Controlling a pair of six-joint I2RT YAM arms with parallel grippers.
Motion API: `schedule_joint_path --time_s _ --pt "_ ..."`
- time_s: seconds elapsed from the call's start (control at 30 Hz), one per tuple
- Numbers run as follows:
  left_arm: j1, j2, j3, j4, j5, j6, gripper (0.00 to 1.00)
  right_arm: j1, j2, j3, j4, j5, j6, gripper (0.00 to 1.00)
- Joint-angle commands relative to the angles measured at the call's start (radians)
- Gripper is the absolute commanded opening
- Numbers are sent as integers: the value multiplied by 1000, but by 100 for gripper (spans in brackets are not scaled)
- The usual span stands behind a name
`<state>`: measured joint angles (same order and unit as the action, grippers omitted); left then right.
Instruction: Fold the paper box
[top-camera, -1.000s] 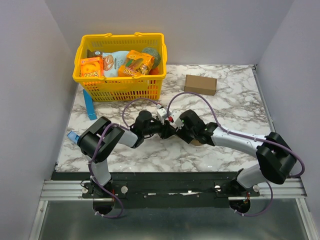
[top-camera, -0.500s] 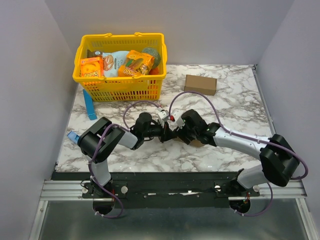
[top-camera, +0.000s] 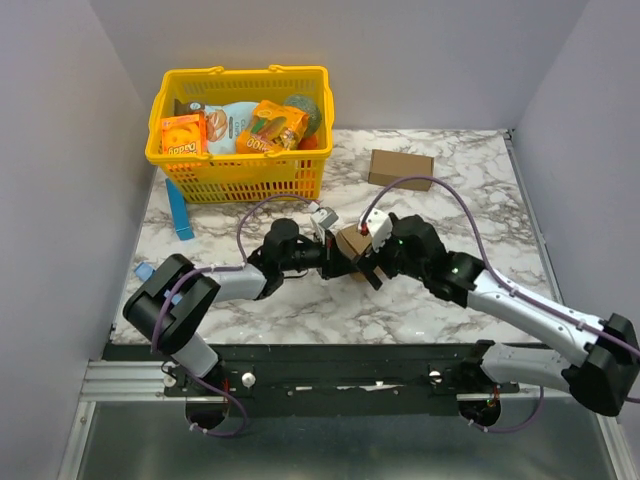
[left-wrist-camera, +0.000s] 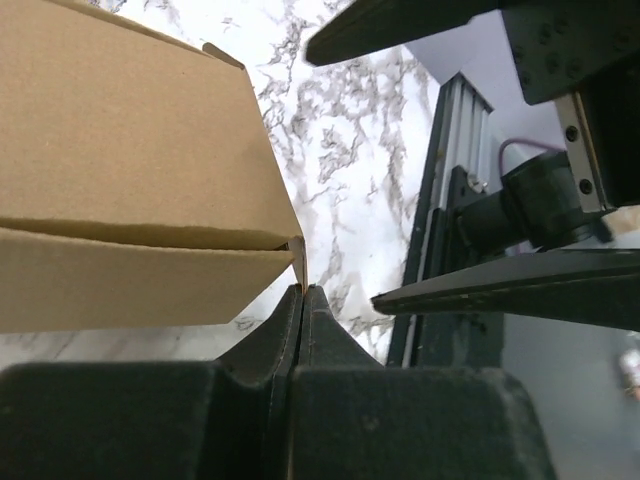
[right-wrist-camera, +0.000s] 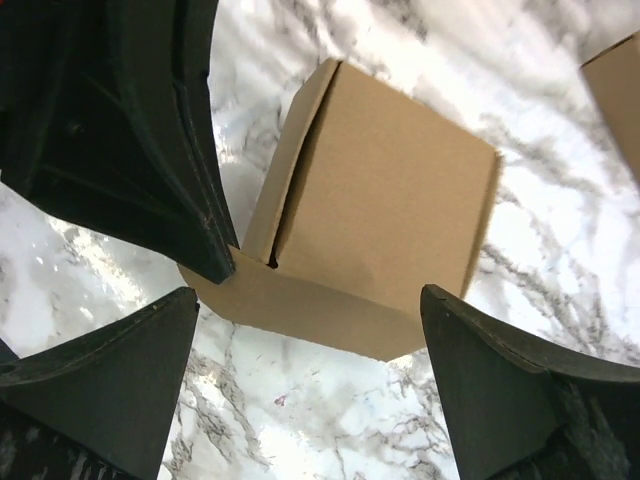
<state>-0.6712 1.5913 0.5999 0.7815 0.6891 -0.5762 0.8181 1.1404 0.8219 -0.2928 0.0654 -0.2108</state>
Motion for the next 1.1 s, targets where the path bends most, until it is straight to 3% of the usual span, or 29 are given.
schedule_joint_path --time_s 0.0,0.2,0.33,0.47,0.6,0.67,1.07 --pt "25 -83 34 -163 -36 -171 0 30 -108 -64 42 11 -27 100" --pt "93 -198 -21 -172 -20 -388 0 130 -166 -128 113 117 -81 100" --pt "146 -292 -31 -283 -36 -399 0 228 -179 -165 170 204 -110 100" --pt "183 -378 -49 -372 -28 -433 0 324 -145 -194 251 388 -171 100" --pt "219 -418 -75 -358 42 -511 0 368 -55 -195 369 444 -236 100" --pt "225 -433 -60 -427 65 -495 0 378 -31 -185 394 487 -257 100" --pt "255 -534 -28 -571 138 -513 0 388 -25 -213 486 286 -351 100"
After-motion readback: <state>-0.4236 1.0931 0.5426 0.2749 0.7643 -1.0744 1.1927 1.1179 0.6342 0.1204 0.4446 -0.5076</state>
